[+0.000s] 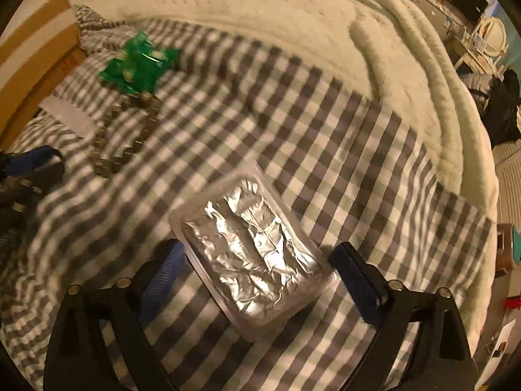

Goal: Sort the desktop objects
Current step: 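Grasp the black hair tie with the left gripper while the right grasps the foil blister pack, then carry the hair tie and blister pack into the box and release both, then move both grippers back to the clear comb and bead bracelet, then grasp the clear comb with the left gripper while the right grasps the bead bracelet, then carry the comb and bead bracelet into the box and release both, then move the left gripper back over the green snack packet, then grasp the green snack packet with the left gripper, then carry the green packet into the box and open the left gripper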

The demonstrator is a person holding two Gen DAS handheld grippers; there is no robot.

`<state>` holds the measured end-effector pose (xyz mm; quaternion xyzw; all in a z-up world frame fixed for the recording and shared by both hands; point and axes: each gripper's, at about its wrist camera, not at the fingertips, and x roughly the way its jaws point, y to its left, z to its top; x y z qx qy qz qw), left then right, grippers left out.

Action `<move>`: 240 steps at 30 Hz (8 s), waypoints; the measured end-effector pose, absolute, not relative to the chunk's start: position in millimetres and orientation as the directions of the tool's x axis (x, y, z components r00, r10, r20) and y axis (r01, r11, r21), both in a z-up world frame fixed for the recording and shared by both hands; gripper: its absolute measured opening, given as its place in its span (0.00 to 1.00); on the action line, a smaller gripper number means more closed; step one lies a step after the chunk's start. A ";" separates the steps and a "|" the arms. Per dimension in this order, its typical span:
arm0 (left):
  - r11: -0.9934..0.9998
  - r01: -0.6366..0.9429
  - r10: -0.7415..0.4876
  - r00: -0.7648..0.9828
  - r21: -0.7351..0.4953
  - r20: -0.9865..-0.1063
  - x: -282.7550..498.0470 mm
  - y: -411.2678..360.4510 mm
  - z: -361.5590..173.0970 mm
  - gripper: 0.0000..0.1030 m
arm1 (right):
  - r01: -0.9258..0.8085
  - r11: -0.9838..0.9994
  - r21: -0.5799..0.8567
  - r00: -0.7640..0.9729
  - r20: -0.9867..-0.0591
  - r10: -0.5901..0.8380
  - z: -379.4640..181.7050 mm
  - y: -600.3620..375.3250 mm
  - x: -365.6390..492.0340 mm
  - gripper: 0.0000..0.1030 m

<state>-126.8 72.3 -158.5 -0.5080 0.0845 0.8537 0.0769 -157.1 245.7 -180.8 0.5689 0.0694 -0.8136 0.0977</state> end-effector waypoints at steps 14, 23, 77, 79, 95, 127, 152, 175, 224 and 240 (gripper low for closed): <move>-0.975 -0.221 0.119 -0.471 -0.013 -0.874 -127.8 58.7 -126.9 0.03 | 0.158 -0.986 0.043 -0.317 -0.944 -0.092 -172.4 254.0 -148.1 0.74; -0.977 -0.214 0.113 -0.504 -0.003 -0.856 -116.0 48.1 -91.2 0.04 | 0.073 -0.984 0.165 -0.354 -0.917 -0.181 -130.4 270.5 -109.2 0.18; -0.996 -0.093 0.076 -0.697 -0.015 -0.713 -153.7 -139.8 84.7 0.78 | 0.220 -0.907 0.360 -0.705 -0.584 -0.403 102.3 61.7 -151.3 0.53; -0.994 -0.109 0.093 -0.703 -0.022 -0.705 -147.5 -124.2 88.0 0.82 | 0.190 -0.919 0.344 -0.716 -0.592 -0.370 100.7 83.8 -138.4 0.53; -0.988 -0.147 0.113 -0.541 -0.039 -0.834 -130.3 -8.7 -19.9 0.83 | -0.028 -0.959 0.282 -0.585 -0.782 -0.213 -8.9 191.4 -114.4 0.50; -0.985 0.096 0.094 -0.384 -0.141 -0.918 -202.9 13.1 -159.2 0.13 | -0.035 -0.970 0.241 -0.427 -0.881 -0.203 -173.4 186.2 -185.4 0.11; -0.991 -0.089 0.136 -0.621 -0.102 -0.772 -152.7 -50.8 84.9 0.03 | 0.163 -0.966 0.200 -0.689 -0.678 -0.256 114.9 122.2 -115.4 0.11; -1.000 0.006 -0.013 -0.634 0.012 -0.773 -186.1 -202.2 66.7 0.06 | 0.413 -0.852 0.322 -0.507 -0.696 -0.508 116.5 -50.8 -197.5 0.27; -0.981 -0.162 0.013 -0.588 0.103 -0.809 -234.5 89.8 -133.0 0.91 | -0.053 -0.989 0.140 -0.540 -0.837 -0.089 -104.9 259.5 -208.4 0.74; -0.949 -0.312 0.114 -0.490 0.052 -0.864 -242.2 115.2 -167.2 0.40 | -0.125 -0.972 0.197 -0.508 -0.855 -0.108 -130.0 271.6 -225.7 0.74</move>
